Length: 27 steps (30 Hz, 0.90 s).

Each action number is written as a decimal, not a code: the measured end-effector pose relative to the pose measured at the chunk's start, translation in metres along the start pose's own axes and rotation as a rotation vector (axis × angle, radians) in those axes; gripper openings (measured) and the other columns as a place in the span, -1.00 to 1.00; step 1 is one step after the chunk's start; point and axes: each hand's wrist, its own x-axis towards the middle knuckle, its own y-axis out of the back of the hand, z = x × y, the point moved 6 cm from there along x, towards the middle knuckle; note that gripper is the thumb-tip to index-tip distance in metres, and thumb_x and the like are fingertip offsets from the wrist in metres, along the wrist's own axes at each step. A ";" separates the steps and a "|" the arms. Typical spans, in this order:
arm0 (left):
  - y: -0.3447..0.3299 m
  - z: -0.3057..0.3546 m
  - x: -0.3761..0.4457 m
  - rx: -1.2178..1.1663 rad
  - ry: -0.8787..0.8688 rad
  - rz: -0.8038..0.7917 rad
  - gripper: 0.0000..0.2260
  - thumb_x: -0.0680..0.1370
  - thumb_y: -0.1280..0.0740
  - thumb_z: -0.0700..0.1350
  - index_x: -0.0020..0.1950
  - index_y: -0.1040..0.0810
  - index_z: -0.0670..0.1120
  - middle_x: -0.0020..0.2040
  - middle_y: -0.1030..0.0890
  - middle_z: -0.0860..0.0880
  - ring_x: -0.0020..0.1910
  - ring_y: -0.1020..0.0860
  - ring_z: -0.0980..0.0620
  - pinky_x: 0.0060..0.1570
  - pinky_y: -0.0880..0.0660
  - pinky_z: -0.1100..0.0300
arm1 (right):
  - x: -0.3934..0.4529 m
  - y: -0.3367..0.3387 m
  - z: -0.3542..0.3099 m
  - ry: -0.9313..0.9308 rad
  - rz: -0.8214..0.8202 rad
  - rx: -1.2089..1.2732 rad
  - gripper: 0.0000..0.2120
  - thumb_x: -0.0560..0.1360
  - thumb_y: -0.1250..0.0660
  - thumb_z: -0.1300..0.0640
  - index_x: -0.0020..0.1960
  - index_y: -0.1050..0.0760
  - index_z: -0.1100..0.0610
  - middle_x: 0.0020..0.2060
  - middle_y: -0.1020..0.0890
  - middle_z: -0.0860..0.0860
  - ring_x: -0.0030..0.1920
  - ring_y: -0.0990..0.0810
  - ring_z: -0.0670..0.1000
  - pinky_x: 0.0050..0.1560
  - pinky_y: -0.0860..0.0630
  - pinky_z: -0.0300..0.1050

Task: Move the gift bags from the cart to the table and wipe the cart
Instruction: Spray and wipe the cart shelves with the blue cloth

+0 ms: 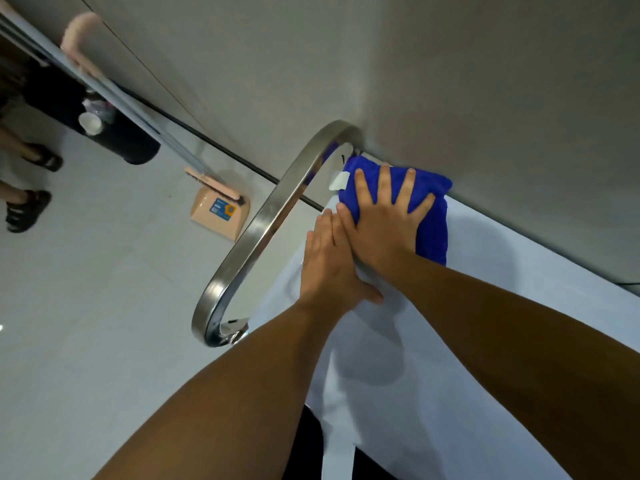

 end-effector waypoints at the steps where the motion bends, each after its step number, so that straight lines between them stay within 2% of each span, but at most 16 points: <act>1: 0.000 -0.005 -0.003 -0.030 0.043 0.008 0.44 0.09 -0.70 0.22 0.65 0.24 -0.02 0.66 0.14 -0.04 0.63 0.19 -0.09 0.56 0.16 0.00 | 0.003 0.001 -0.008 0.016 0.010 -0.002 -0.29 0.59 0.17 -0.41 0.64 0.07 -0.10 0.62 -0.06 0.13 0.58 0.03 0.38 0.41 0.04 0.56; 4: -0.001 -0.015 -0.021 -0.051 0.057 0.039 0.35 0.18 -0.62 0.33 0.65 0.23 -0.02 0.66 0.14 -0.03 0.63 0.19 -0.10 0.56 0.16 -0.01 | 0.008 0.002 -0.020 0.050 0.076 0.022 -0.29 0.59 0.14 -0.43 0.62 -0.10 -0.08 0.60 -0.18 0.15 0.56 -0.07 0.39 0.40 -0.02 0.58; 8: -0.006 -0.040 -0.049 0.087 0.031 0.070 0.06 0.40 -0.32 0.49 0.66 0.08 -0.04 0.67 0.06 -0.04 0.64 0.11 -0.08 0.59 0.12 -0.03 | 0.006 -0.002 -0.017 0.068 0.146 0.029 -0.31 0.61 0.12 -0.41 0.59 -0.19 -0.06 0.57 -0.25 0.19 0.54 -0.14 0.41 0.38 -0.07 0.58; 10: -0.007 -0.059 -0.066 0.136 0.071 0.106 -0.05 0.48 -0.17 0.50 0.65 0.02 -0.05 0.67 0.03 -0.07 0.64 0.06 -0.09 0.59 0.10 -0.02 | 0.004 -0.003 -0.016 0.073 0.175 0.024 -0.32 0.62 0.13 -0.41 0.59 -0.20 -0.06 0.56 -0.26 0.19 0.53 -0.16 0.40 0.39 -0.08 0.57; 15: -0.021 -0.087 -0.098 0.148 0.140 0.140 -0.21 0.57 -0.03 0.46 0.65 0.00 0.02 0.67 0.06 -0.05 0.64 0.06 -0.12 0.60 0.11 -0.08 | -0.012 -0.007 -0.024 0.168 0.160 0.026 -0.34 0.62 0.12 -0.40 0.59 -0.19 -0.09 0.58 -0.23 0.15 0.55 -0.14 0.37 0.42 -0.03 0.55; 19: -0.018 -0.089 -0.089 0.066 0.093 0.146 -0.27 0.56 -0.21 0.38 0.59 -0.19 -0.01 0.64 -0.11 -0.09 0.59 -0.09 -0.18 0.56 -0.06 -0.19 | -0.044 -0.014 -0.044 0.214 0.112 -0.004 -0.32 0.60 0.13 -0.41 0.61 -0.12 -0.11 0.61 -0.16 0.12 0.57 -0.09 0.34 0.44 0.00 0.53; 22: -0.004 -0.093 -0.101 0.057 0.041 0.178 -0.41 0.59 -0.32 0.20 0.53 -0.36 -0.05 0.58 -0.25 -0.12 0.55 -0.21 -0.16 0.52 -0.17 -0.08 | -0.066 -0.023 -0.058 0.205 0.046 -0.036 -0.29 0.58 0.19 -0.44 0.62 -0.02 -0.14 0.62 -0.08 0.09 0.58 -0.04 0.32 0.45 0.01 0.52; 25: 0.005 -0.107 -0.138 0.188 0.035 0.307 -0.65 0.55 -0.41 0.06 0.27 -0.60 -0.08 0.38 -0.49 -0.14 0.30 -0.46 -0.18 0.25 -0.45 -0.05 | -0.089 -0.027 -0.073 0.217 0.048 -0.006 -0.31 0.58 0.14 -0.44 0.61 -0.08 -0.15 0.62 -0.12 0.08 0.58 -0.06 0.32 0.44 0.02 0.52; 27: -0.006 -0.126 -0.169 0.101 0.028 0.395 -0.73 0.50 -0.49 -0.05 0.14 -0.65 -0.14 0.24 -0.56 -0.19 0.15 -0.54 -0.22 0.07 -0.55 -0.04 | -0.106 -0.030 -0.081 0.226 0.064 0.020 -0.33 0.59 0.10 -0.42 0.60 -0.14 -0.14 0.61 -0.15 0.09 0.57 -0.09 0.33 0.44 0.01 0.53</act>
